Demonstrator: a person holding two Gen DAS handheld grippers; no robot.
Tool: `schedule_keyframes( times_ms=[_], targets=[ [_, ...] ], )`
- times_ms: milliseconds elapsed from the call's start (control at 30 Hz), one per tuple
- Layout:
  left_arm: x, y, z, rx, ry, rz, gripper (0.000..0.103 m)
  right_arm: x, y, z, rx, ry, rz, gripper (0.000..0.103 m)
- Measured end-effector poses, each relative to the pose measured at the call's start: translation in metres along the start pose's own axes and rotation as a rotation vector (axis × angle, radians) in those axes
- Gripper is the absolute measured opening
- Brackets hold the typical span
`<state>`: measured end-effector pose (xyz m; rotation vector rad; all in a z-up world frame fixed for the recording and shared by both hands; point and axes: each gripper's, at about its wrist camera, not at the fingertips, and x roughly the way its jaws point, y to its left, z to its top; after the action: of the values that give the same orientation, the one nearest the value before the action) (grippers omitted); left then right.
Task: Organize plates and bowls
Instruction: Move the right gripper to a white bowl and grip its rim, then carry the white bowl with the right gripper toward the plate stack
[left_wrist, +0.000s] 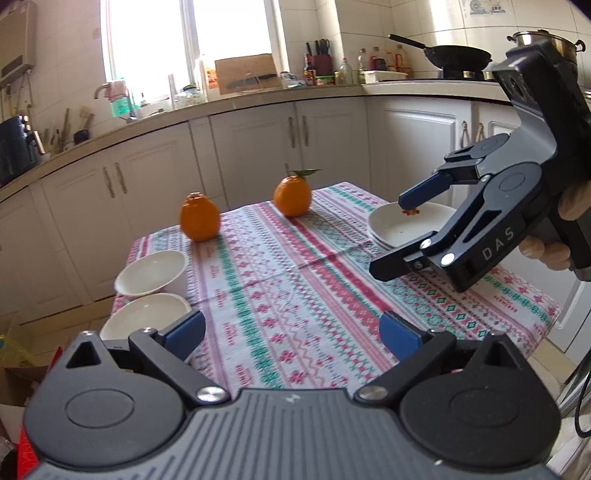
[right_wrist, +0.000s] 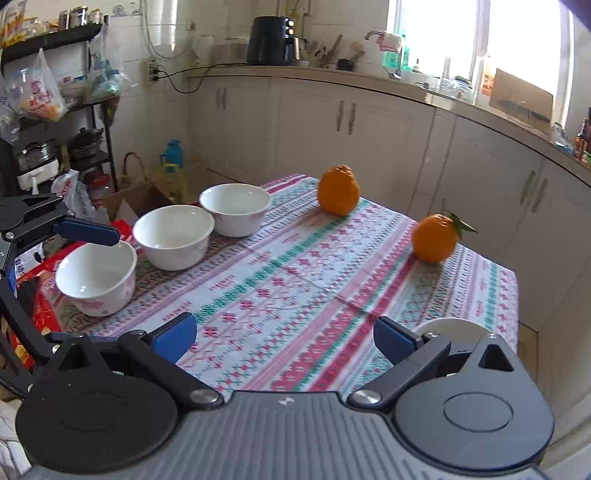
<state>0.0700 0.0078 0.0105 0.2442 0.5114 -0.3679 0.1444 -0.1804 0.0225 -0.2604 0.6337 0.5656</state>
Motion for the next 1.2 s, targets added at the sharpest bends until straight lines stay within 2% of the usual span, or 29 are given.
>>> schedule_keyframes(
  times_ms=[233,400,667,833,1000,1200],
  targets=[
    [-0.027,0.046,-0.043,-0.050,0.066,0.136,0.100,0.032,0.052,0.016,-0.036,0.012,0.126,0.103],
    [-0.024,0.068,-0.072,-0.084,0.125,0.172,0.100,0.052,0.077,0.028,-0.020,0.020,0.224,0.103],
    [-0.012,0.084,-0.092,-0.132,0.126,0.129,0.098,0.090,0.110,0.037,-0.008,0.075,0.341,0.100],
    [-0.005,0.088,-0.094,-0.131,0.124,0.089,0.091,0.109,0.120,0.042,0.008,0.113,0.385,0.087],
    [-0.004,0.089,-0.096,-0.134,0.128,0.058,0.084,0.121,0.124,0.042,0.015,0.144,0.405,0.080],
    [-0.003,0.090,-0.097,-0.138,0.125,0.049,0.083,0.128,0.123,0.041,0.030,0.166,0.436,0.068]
  ],
)
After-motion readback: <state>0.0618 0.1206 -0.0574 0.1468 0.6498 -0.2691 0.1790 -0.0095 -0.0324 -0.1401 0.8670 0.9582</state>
